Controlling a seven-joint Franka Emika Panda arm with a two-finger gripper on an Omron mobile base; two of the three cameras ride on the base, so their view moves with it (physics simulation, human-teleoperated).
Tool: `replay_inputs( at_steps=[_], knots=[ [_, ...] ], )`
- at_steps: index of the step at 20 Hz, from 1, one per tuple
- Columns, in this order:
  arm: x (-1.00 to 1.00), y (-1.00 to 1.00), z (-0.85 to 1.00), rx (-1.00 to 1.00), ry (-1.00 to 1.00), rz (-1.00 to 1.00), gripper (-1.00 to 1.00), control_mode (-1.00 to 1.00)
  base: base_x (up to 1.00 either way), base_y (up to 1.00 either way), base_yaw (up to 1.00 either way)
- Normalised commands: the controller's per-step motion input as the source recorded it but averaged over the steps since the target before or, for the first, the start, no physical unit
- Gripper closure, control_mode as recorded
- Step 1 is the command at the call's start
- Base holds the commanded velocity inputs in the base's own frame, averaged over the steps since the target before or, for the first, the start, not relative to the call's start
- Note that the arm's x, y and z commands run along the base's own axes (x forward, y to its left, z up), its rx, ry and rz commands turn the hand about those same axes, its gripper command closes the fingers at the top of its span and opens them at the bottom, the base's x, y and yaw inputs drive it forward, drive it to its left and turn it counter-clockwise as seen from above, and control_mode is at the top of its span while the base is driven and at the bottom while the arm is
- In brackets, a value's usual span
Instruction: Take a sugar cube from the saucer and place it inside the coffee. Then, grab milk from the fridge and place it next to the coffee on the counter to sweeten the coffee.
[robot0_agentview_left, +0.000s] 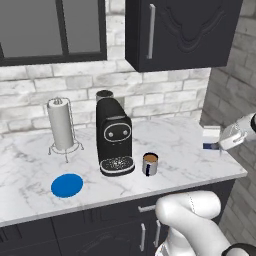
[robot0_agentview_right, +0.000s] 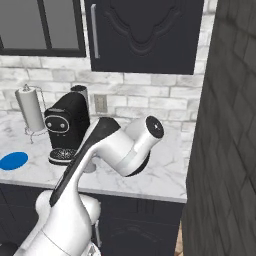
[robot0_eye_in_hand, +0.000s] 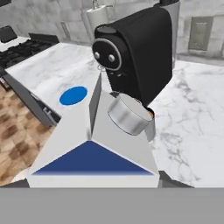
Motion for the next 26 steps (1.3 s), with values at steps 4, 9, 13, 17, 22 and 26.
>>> replay_inputs(
  at_steps=[4,9,13,17,22,26],
  knots=[
    [0.67,0.01,-0.41,0.0,-0.03,0.12,1.0,-1.0,0.0,0.0,0.0],
    [0.58,0.0,-0.11,0.03,0.05,0.24,1.0,-1.0,0.0,0.0,0.0],
    [0.45,0.0,-0.17,0.0,0.02,0.29,1.0,-1.0,0.0,0.0,0.0],
    [0.26,0.01,-0.58,0.0,-0.01,0.07,1.0,-1.0,0.0,0.0,0.0],
    [0.36,0.01,-0.54,0.01,-0.09,0.0,1.0,-1.0,0.0,0.0,0.0],
    [0.43,0.03,-0.37,0.08,-0.04,0.0,1.0,-1.0,0.0,0.0,0.0]
  ],
)
